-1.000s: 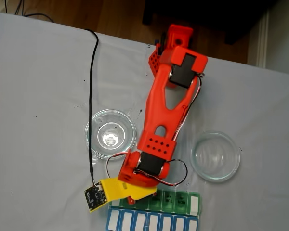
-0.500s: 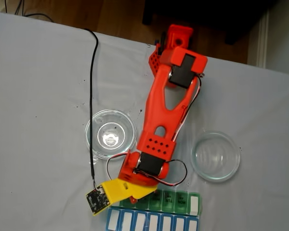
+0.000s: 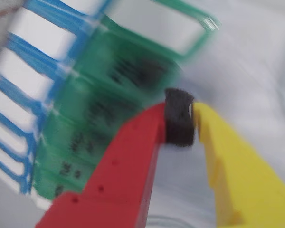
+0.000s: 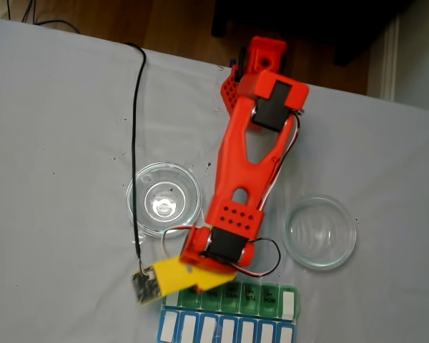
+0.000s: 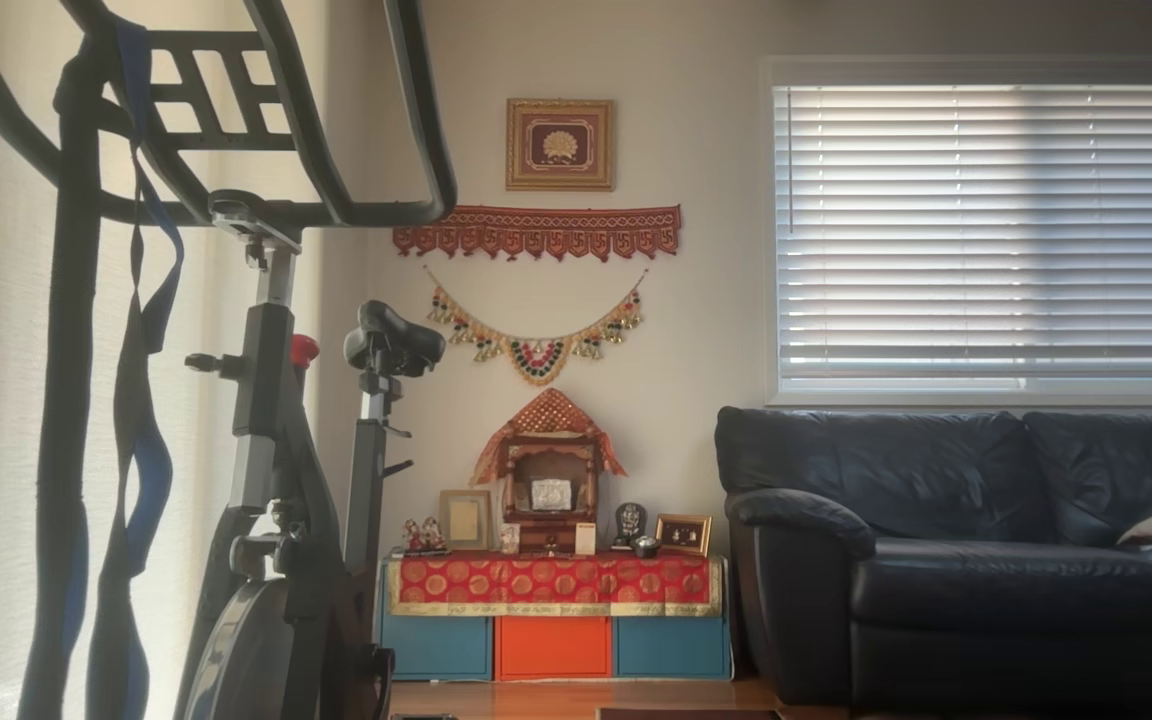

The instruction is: Sort medicines into box.

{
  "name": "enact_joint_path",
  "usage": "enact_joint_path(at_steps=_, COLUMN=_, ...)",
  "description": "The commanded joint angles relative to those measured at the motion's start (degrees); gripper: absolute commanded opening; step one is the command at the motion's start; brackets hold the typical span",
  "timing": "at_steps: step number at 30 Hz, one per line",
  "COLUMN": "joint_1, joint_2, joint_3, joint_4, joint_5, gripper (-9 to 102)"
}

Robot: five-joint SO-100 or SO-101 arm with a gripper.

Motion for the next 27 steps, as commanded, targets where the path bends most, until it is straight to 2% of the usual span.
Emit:
enact_joint_path(at_steps=1, joint_1=0.09, joint_2=13.71, joint_3=1.49, joint_4=1.85, joint_5=5.10, gripper=1)
enact_joint_path(at_steps=8, joint_1=2.55, joint_2=31.46, joint_3=5.36, joint_4=6.86, joint_5=10.72, gripper=1)
enact_joint_path(at_steps=11, joint_1=0.70, joint_2=38.23, joint_3=11.95, joint_4=8.00, joint_5=10.46, gripper=1)
enact_joint_path(at_steps=16, joint_1=-5.10, joint_2=51.77, joint_3=35.24, joint_4=2.29, joint_5=4.83, gripper=1)
enact_joint_path(at_steps=21, joint_1=-5.01, joint_2=72.33, joint_3=61.79, joint_4=-6.86, joint_5=-10.46, gripper=1)
enact_joint_path(at_steps=25, joint_1=-4.22, joint_2=90.70, joint_3=72.86, joint_4=-2.64, joint_5=-11.16, gripper=1)
enact_joint_path(at_steps=27, joint_1=-4.22, joint_2=90.79, joint_3=72.69, joint_4=-1.14, joint_5=-8.26, gripper=1)
